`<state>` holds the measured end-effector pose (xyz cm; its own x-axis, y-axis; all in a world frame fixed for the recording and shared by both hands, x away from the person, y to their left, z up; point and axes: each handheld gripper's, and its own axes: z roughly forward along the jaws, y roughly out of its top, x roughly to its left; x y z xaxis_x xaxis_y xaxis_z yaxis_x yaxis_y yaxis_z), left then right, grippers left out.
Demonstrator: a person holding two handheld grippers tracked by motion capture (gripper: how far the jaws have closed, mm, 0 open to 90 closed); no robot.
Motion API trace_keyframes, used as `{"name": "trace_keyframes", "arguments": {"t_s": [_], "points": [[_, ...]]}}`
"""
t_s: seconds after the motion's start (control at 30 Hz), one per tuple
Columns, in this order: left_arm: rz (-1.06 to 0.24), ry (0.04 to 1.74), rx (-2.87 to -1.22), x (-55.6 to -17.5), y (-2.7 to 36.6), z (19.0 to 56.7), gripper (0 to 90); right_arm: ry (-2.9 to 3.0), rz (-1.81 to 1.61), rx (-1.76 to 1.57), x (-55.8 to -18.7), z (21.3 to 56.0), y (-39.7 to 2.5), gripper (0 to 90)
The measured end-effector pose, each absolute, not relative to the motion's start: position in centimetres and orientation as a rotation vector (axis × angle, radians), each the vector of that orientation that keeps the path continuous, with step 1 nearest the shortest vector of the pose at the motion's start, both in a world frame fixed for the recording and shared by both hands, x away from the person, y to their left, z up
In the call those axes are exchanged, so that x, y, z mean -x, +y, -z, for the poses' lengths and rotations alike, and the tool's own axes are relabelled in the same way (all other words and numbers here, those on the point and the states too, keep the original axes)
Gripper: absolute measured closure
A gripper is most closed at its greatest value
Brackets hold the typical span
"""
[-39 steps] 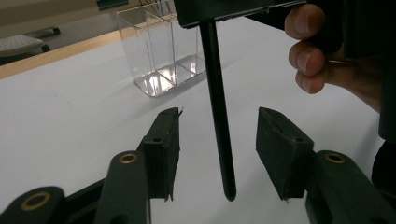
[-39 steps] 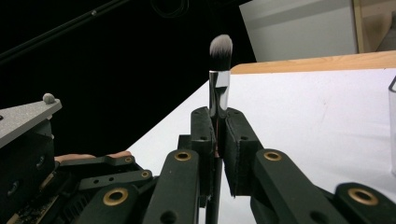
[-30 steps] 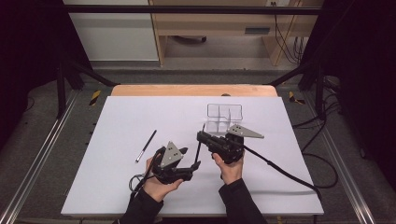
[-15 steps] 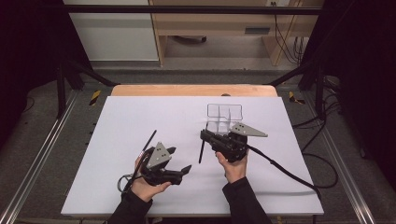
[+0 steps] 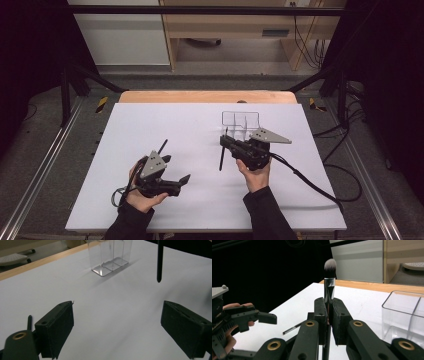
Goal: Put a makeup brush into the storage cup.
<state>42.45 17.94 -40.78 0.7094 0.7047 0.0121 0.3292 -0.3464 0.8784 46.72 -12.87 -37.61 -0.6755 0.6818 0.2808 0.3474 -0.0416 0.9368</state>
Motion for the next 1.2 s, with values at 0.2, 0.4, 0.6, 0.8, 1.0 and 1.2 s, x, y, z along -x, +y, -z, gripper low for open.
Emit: {"name": "trace_keyframes", "arguments": {"t_s": [0.2, 0.4, 0.6, 0.8, 1.0, 1.2], "points": [[-0.494, 0.822, -1.934, -42.6, 19.2, 40.7, 10.3, 1.958, -1.754, -1.098, -47.0, 37.2, -13.3, 83.8], [-0.499, 0.845, -1.93, -43.0, 19.9, 40.9, 10.3, 1.942, -1.737, -1.105, -47.6, 36.7, -13.9, 83.8], [-0.501, 0.863, -1.934, -43.3, 20.4, 41.2, 10.3, 1.916, -1.716, -1.114, -48.4, 36.2, -14.6, 83.8], [-0.513, 0.872, -1.927, -43.4, 20.7, 41.1, 10.3, 1.892, -1.683, -1.111, -49.2, 35.5, -15.0, 83.8], [-0.516, 0.868, -1.924, -43.5, 21.1, 41.0, 10.5, 1.869, -1.653, -1.114, -50.1, 35.0, -15.1, 83.8], [-0.522, 0.873, -1.918, -43.6, 21.4, 40.8, 10.6, 1.856, -1.631, -1.133, -51.1, 34.9, -15.1, 83.8]]}}
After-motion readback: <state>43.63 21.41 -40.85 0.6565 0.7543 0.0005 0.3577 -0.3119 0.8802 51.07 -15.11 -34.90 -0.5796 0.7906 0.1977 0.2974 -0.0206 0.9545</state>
